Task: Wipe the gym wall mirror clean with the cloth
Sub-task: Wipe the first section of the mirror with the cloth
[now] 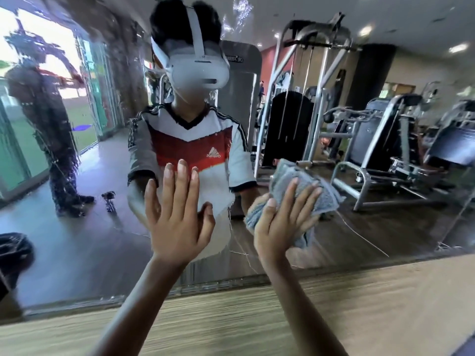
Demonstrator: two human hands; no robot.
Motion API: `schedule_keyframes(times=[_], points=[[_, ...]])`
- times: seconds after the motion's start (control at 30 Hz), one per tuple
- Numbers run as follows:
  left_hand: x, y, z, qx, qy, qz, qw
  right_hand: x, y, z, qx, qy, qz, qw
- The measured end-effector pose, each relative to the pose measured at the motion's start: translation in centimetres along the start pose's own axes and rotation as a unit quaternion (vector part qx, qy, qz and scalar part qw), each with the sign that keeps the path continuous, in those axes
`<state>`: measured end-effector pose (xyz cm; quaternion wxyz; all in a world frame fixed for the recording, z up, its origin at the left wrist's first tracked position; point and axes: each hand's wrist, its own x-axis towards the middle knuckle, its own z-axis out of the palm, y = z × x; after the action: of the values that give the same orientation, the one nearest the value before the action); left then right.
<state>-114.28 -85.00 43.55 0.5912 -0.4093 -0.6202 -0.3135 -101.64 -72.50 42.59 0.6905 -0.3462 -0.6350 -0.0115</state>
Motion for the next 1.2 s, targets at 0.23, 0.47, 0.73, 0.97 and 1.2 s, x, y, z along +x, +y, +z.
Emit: schedule_keyframes(times=[0.23,0.47,0.73,0.97,1.2], points=[[-1.3,0.0,0.2,-0.001,-0.001,0.017,1.000,-7.4,9.8,-2.1,-0.093,-0.112,-0.281,0.949],[-1.2,0.3,-0.1,-0.008,-0.011,0.013,1.000,1.8,5.3,-1.3,-0.008,0.034,0.104,0.994],[-1.3,0.1,-0.1,-0.022,-0.015,0.016,1.000,-5.3,3.8,-0.4,-0.060,-0.090,-0.294,0.950],[-0.8,-0.1,-0.6,-0.006,-0.008,0.021,1.000,3.3,5.5,-2.1,-0.086,-0.023,-0.138,0.986],[2.4,-0.1,-0.3,0.034,0.027,-0.013,0.999,4.1,-1.8,-0.6,-0.069,-0.046,-0.281,0.956]])
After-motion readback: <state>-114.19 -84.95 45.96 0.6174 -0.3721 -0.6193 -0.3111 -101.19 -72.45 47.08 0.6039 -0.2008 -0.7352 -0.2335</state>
